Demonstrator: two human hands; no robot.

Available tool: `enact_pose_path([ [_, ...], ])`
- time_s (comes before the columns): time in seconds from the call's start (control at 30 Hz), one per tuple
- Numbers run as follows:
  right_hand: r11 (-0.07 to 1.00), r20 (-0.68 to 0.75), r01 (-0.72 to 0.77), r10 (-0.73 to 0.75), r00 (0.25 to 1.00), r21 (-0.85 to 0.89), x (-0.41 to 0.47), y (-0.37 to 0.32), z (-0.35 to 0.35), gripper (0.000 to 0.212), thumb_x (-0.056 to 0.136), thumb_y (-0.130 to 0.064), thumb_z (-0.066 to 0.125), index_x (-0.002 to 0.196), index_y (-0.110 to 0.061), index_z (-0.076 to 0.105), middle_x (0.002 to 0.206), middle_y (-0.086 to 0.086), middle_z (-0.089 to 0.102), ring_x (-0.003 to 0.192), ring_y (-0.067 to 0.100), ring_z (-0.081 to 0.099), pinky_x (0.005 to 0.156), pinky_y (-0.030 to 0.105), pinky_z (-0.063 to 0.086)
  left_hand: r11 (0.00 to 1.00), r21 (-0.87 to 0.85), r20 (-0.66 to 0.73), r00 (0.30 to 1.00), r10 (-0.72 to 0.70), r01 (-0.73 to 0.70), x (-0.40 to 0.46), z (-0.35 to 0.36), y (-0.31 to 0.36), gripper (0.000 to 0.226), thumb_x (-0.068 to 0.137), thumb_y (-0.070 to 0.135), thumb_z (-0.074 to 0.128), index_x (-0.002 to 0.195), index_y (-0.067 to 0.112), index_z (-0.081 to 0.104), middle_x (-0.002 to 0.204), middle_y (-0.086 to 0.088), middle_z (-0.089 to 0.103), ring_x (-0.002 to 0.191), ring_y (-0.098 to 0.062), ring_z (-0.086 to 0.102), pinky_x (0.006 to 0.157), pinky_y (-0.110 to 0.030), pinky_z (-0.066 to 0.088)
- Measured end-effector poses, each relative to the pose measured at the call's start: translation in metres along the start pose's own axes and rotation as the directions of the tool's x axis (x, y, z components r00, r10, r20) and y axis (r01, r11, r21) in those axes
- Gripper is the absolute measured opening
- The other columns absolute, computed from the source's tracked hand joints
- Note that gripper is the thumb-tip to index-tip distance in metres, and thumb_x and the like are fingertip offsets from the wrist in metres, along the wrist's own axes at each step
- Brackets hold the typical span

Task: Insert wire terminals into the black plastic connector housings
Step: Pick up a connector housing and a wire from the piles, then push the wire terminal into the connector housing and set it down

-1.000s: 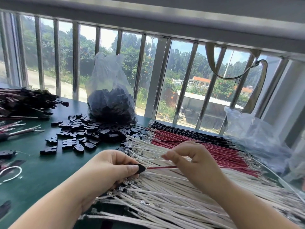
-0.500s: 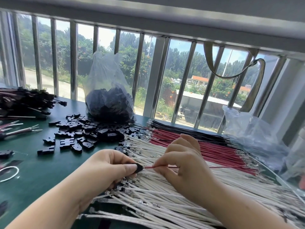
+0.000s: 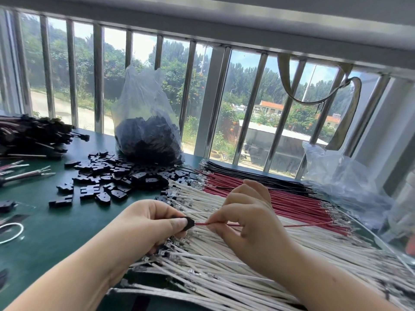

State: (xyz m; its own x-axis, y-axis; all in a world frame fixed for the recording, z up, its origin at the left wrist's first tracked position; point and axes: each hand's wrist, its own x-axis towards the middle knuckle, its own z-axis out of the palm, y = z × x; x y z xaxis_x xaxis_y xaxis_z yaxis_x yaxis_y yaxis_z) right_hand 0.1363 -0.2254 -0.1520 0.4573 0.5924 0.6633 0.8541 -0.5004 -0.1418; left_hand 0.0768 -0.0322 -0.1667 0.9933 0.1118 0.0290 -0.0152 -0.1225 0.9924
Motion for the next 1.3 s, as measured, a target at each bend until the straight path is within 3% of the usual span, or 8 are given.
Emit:
enact_pose_path([
  [0.27,0.998,0.001,-0.037,0.038,0.999,-0.044,-0.002,-0.001,0.003,0.010,0.080,-0.044,0.065,0.079,-0.035,0.069,0.068,-0.023,0.054,0.081,-0.002,0.044,0.098,0.037,0.031,0.999,0.036,-0.038,0.999,-0.011,0.013,0.003,0.000,-0.004,0.014,0.082,0.024,0.068,0.073,0.034,0.072,0.049,0.007,0.060,0.039,-0.003,0.041,0.041,-0.018,0.032],
  [0.7,0.998,-0.075,0.052,-0.048,0.996,0.045,0.000,-0.001,0.007,0.008,0.081,-0.032,0.067,0.073,-0.030,0.069,0.066,-0.019,0.047,0.077,0.003,0.046,0.098,0.033,0.029,0.993,-0.122,-0.047,0.999,-0.016,0.010,-0.002,0.003,0.001,0.015,0.080,0.008,0.068,0.066,0.007,0.070,0.041,0.002,0.054,0.032,-0.005,0.034,0.030,-0.013,0.025],
  [0.9,0.997,0.150,-0.060,0.054,0.987,0.039,0.001,0.006,-0.004,0.008,0.079,-0.041,0.071,0.078,-0.033,0.072,0.066,-0.021,0.055,0.087,-0.003,0.048,0.108,0.026,0.013,1.000,0.024,-0.015,1.000,-0.018,0.019,0.000,0.003,-0.001,0.009,0.077,0.010,0.073,0.069,0.010,0.075,0.064,-0.004,0.073,0.035,-0.002,0.048,0.035,-0.010,0.034],
  [0.97,0.989,0.320,-0.110,0.074,0.945,0.097,0.008,0.012,-0.017,0.012,0.078,-0.050,0.068,0.083,-0.040,0.070,0.071,-0.026,0.060,0.089,-0.003,0.052,0.107,0.018,0.011,0.998,0.060,0.048,0.999,-0.024,0.021,0.004,0.000,-0.002,0.006,0.076,0.012,0.075,0.070,0.015,0.076,0.072,-0.004,0.075,0.049,-0.004,0.060,0.048,-0.010,0.043],
  [1.03,0.957,0.475,-0.237,0.134,0.870,0.164,0.019,0.022,-0.028,0.006,0.078,-0.050,0.068,0.081,-0.045,0.069,0.077,-0.028,0.064,0.087,-0.005,0.057,0.102,0.008,0.021,0.998,0.058,0.099,0.995,-0.018,0.012,0.007,-0.004,-0.002,0.007,0.074,0.012,0.076,0.073,0.019,0.078,0.077,-0.006,0.076,0.066,-0.011,0.068,0.060,-0.015,0.048],
  [1.1,0.909,0.410,-0.377,0.280,0.868,0.176,0.033,0.045,-0.035,0.005,0.082,-0.041,0.068,0.077,-0.041,0.070,0.077,-0.020,0.066,0.078,-0.006,0.060,0.082,0.009,0.045,1.000,0.027,0.131,0.991,-0.008,0.005,0.009,-0.005,0.000,0.010,0.072,0.010,0.077,0.074,0.020,0.078,0.078,-0.008,0.075,0.073,-0.018,0.071,0.063,-0.017,0.050],
  [1.17,0.912,0.285,-0.410,0.390,0.876,0.014,0.049,0.071,-0.033,0.012,0.089,-0.028,0.064,0.090,-0.037,0.072,0.073,-0.020,0.062,0.072,-0.008,0.057,0.067,0.008,0.047,0.999,0.053,0.115,0.993,0.001,-0.007,0.011,-0.005,0.000,0.012,0.073,0.012,0.078,0.072,0.024,0.077,0.076,-0.005,0.076,0.072,-0.014,0.071,0.065,-0.018,0.050],
  [1.3,0.902,0.318,-0.391,0.431,0.845,-0.184,0.061,0.105,-0.005,0.020,0.090,-0.024,0.064,0.108,-0.029,0.071,0.087,-0.026,0.053,0.083,-0.003,0.056,0.080,0.016,0.049,0.997,0.072,0.082,0.997,0.000,-0.006,0.012,-0.005,-0.001,0.012,0.075,0.014,0.077,0.071,0.025,0.076,0.073,-0.001,0.075,0.067,-0.007,0.069,0.063,-0.013,0.048],
])
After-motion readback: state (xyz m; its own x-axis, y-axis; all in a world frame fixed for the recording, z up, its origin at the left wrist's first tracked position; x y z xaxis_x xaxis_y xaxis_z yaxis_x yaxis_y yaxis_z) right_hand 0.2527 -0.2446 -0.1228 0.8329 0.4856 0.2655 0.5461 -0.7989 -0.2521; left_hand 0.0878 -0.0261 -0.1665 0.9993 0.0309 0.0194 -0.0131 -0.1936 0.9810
